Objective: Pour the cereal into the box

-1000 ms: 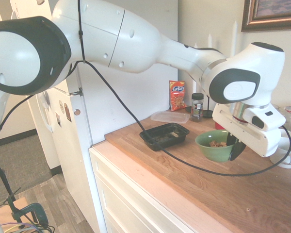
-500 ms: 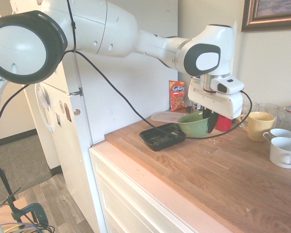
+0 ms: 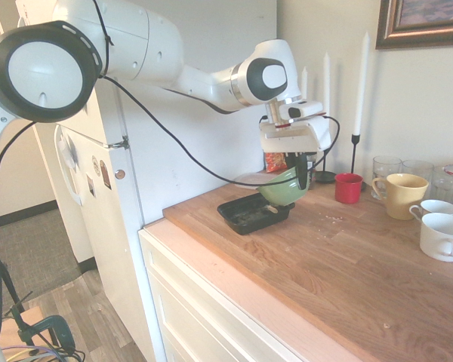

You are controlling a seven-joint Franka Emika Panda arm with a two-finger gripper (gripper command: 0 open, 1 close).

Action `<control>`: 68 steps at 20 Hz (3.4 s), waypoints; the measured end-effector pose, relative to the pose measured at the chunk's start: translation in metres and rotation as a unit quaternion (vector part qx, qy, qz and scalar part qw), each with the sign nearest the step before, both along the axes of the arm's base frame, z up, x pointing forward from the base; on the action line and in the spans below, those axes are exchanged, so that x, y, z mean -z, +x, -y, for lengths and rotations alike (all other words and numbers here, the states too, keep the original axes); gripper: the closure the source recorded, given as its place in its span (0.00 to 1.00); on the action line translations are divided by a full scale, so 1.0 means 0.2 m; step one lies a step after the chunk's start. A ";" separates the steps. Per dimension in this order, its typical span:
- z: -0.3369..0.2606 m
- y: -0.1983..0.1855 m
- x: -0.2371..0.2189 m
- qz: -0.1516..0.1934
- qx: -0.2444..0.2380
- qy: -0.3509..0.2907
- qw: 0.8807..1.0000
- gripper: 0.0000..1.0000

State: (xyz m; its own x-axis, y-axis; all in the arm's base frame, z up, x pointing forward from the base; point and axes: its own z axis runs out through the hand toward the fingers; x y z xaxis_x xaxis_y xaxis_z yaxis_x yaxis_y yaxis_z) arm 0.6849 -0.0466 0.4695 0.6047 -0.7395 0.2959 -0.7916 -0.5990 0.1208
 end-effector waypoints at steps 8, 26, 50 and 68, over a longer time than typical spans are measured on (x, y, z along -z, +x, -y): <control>-0.36 -0.01 -0.02 0.000 -0.031 -0.192 0.981 1.00; -0.77 -0.04 0.11 0.007 -0.096 -0.413 0.906 1.00; -0.91 -0.06 0.11 0.054 -0.098 -0.434 0.894 1.00; 0.59 -0.25 -0.07 -0.010 0.007 0.130 0.991 1.00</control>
State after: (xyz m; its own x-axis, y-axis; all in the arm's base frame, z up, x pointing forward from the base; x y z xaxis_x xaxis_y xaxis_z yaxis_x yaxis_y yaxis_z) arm 0.6349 -0.1638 0.4841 0.5972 -0.7980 0.0811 -0.7995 -0.6003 -0.0200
